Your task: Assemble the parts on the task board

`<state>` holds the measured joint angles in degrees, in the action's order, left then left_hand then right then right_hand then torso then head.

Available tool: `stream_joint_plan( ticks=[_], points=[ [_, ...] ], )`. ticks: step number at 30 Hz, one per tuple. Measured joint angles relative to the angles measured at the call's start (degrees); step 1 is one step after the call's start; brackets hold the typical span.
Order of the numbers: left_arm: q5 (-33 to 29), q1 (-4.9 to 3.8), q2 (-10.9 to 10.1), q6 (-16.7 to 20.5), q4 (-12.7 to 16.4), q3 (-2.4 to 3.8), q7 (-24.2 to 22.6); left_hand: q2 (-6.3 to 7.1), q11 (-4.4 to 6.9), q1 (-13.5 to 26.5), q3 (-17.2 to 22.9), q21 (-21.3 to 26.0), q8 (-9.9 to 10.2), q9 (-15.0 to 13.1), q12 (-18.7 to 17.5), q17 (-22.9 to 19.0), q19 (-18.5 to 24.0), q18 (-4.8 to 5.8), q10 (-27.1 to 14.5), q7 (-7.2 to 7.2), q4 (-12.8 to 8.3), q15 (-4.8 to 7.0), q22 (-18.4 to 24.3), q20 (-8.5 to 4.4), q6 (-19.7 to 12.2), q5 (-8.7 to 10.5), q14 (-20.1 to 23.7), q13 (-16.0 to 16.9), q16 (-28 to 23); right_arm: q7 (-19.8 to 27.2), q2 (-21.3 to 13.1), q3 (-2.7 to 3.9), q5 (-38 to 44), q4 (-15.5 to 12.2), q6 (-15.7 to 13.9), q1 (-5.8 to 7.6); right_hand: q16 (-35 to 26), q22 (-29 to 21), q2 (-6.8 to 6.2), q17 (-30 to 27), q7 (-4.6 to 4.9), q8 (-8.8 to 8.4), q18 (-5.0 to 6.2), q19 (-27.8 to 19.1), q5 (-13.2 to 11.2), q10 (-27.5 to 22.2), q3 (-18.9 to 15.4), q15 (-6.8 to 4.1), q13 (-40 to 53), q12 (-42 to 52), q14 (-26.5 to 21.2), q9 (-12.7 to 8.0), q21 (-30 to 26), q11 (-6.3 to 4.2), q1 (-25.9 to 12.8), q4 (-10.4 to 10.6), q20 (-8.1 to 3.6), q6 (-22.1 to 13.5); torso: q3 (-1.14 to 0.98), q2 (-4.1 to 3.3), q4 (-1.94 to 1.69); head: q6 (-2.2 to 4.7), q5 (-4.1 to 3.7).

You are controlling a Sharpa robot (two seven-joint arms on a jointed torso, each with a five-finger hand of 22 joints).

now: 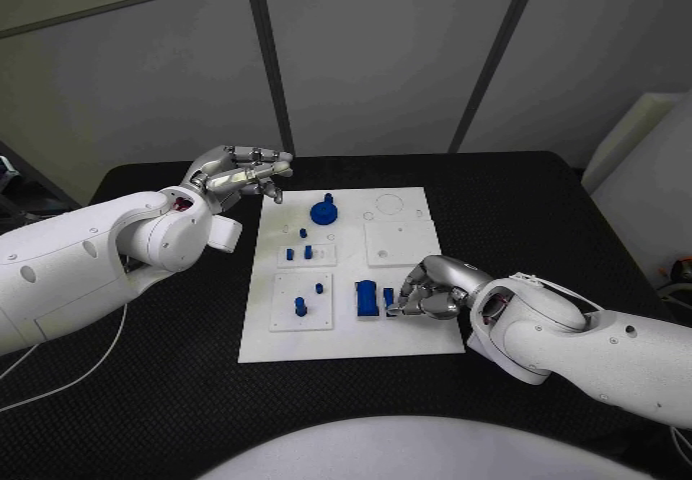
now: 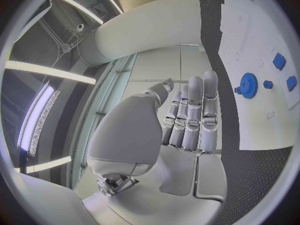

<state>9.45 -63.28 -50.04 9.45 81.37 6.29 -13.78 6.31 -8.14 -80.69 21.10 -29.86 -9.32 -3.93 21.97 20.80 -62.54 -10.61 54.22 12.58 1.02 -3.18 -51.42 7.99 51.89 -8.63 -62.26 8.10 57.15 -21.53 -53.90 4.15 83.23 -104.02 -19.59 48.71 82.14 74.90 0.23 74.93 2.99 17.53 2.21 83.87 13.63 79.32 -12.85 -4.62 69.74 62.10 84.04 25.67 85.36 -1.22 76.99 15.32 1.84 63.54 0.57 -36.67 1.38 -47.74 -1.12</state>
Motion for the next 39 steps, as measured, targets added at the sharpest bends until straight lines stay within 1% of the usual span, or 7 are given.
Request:
stream_joint_plan(
  ticks=[12, 26, 30, 33, 35, 36, 39],
  points=[
    [0.00, 0.00, 0.00, -0.06, 0.01, 0.00, 0.07, 0.00, 0.00, 0.00, 0.00, 0.00, 0.00, 0.00, 0.00, -0.05, 0.00, 0.00, 0.00, 0.00, 0.00, 0.00, -0.01, 0.00, 0.00, 0.00, 0.00, 0.00, 0.00, -2.20, 1.13, 0.02, 3.39, 1.19, 2.47, 0.02, 0.00, 0.00, 0.53, 0.00, 0.00, 0.06, 0.00, 0.00, -0.26, 0.22, 0.20, 0.00, 0.35, 0.27, 0.00, 0.22, 0.00, -0.22, 0.82, -0.51, 0.00, 0.01, -0.02, 0.00, 0.02, -0.23, 0.01],
    [0.00, 0.00, -0.16, -0.09, 0.09, 0.00, 0.11, -0.24, 0.00, -0.24, 0.00, 0.00, 0.00, 0.00, 0.20, -0.04, 0.00, 0.00, 0.01, 0.00, 0.00, 0.00, 0.00, 0.00, 0.00, 0.00, 0.00, 0.01, 0.00, -1.87, 0.42, 0.00, 3.25, 0.03, 0.79, 0.00, -0.41, 0.00, 0.54, -0.01, -0.12, 0.06, 0.00, 0.00, 1.19, 0.18, -0.56, 0.00, -0.58, -0.71, 0.00, 0.19, -0.46, -0.18, 0.82, 0.23, 0.00, -0.20, -0.02, 0.04, 0.05, 0.09, 0.22],
    [0.00, 0.00, -0.45, -0.08, 0.19, 0.00, 0.12, -0.24, -0.20, -0.24, 0.00, 0.00, 0.00, 0.00, 0.28, -0.04, 0.00, 0.00, -0.19, 0.00, 0.00, 0.00, 0.05, 0.00, 0.00, 0.00, 0.00, 0.01, 0.00, 2.33, -0.71, 0.01, -2.40, -0.54, 0.12, 0.01, -3.07, 0.00, 0.94, -0.02, 1.12, -1.56, -0.01, -2.15, 1.59, -3.42, -0.92, 0.35, -4.75, -6.78, -0.11, -0.46, -4.05, 0.93, 1.23, 0.25, 0.42, -3.48, 0.02, 0.10, 0.05, 0.24, 0.24],
    [0.00, 0.00, -0.70, -0.05, 0.25, -0.03, 0.12, -0.46, -0.21, -0.46, 0.00, 0.00, 0.00, 0.00, 0.28, -0.09, 0.00, 0.00, -0.19, 0.00, 0.00, 0.00, 0.04, 0.00, 0.00, 0.00, 0.00, 0.01, 0.00, 7.39, -1.37, 0.01, -9.27, -0.76, -0.08, 0.23, -5.61, -0.10, 1.00, -2.18, 2.31, -3.17, 0.92, -4.84, 1.59, -6.46, -1.31, 1.32, -8.00, -11.33, 0.01, -1.12, -7.00, 1.99, 2.19, -0.14, 1.17, -5.93, 0.05, 0.15, 0.05, 0.60, 0.26],
    [0.00, 0.00, -0.71, -0.01, 0.27, -0.04, 0.12, -0.46, -0.21, -0.46, 0.00, 0.00, 0.00, 0.00, 0.28, -0.10, 0.04, 0.00, -0.19, 0.01, 0.00, -0.11, 0.08, 0.04, -0.01, 0.00, 0.11, 0.01, 0.00, 10.93, -1.41, -0.02, -14.01, -0.29, -0.10, 0.93, -8.61, -2.70, 1.10, -5.48, 3.10, -4.00, 2.32, -7.52, 1.59, -9.63, -1.52, 1.73, -11.51, -15.99, 0.02, -1.44, -10.04, 2.57, 3.20, -0.41, 1.71, -6.83, 0.05, 0.21, 0.05, 0.95, 0.15],
    [0.00, 0.00, -0.70, 0.00, 0.27, -0.06, 0.11, -0.46, -0.22, -0.46, 0.00, 0.00, -0.01, 0.00, 0.29, -0.09, 0.21, 0.00, -0.20, 0.13, 0.00, -0.20, 0.12, 0.21, -0.13, 0.00, 0.20, 0.01, 0.00, 12.64, -1.35, -0.02, -16.34, 0.26, -0.10, 1.44, -11.95, -6.35, 1.35, -9.05, 3.45, -4.46, 3.25, -10.53, 1.59, -12.83, -1.31, 2.53, -14.87, -20.47, -0.81, -1.60, -13.55, 3.02, 4.27, -0.90, 2.14, -7.64, 0.05, 0.26, 0.06, 1.12, 0.09],
    [-0.02, 0.01, -0.42, 0.09, -0.02, -0.22, -0.17, -0.28, -0.07, 0.42, -1.01, 0.46, -0.36, 0.00, 0.77, -0.27, 0.42, 0.01, -0.37, 0.02, 0.69, -0.17, 0.39, 0.42, -0.42, 0.00, 0.65, 0.01, -0.21, 18.56, -0.61, 0.05, -25.28, 3.86, -0.05, 3.55, -20.82, -15.86, 2.25, -17.97, 4.47, -4.91, 5.39, -18.28, 1.09, -17.56, -0.54, 3.32, -18.73, -24.91, -5.07, -1.81, -22.97, 3.99, 7.46, -2.15, 3.05, -8.67, 0.08, 0.51, 0.16, 1.81, 0.01]
  ],
)
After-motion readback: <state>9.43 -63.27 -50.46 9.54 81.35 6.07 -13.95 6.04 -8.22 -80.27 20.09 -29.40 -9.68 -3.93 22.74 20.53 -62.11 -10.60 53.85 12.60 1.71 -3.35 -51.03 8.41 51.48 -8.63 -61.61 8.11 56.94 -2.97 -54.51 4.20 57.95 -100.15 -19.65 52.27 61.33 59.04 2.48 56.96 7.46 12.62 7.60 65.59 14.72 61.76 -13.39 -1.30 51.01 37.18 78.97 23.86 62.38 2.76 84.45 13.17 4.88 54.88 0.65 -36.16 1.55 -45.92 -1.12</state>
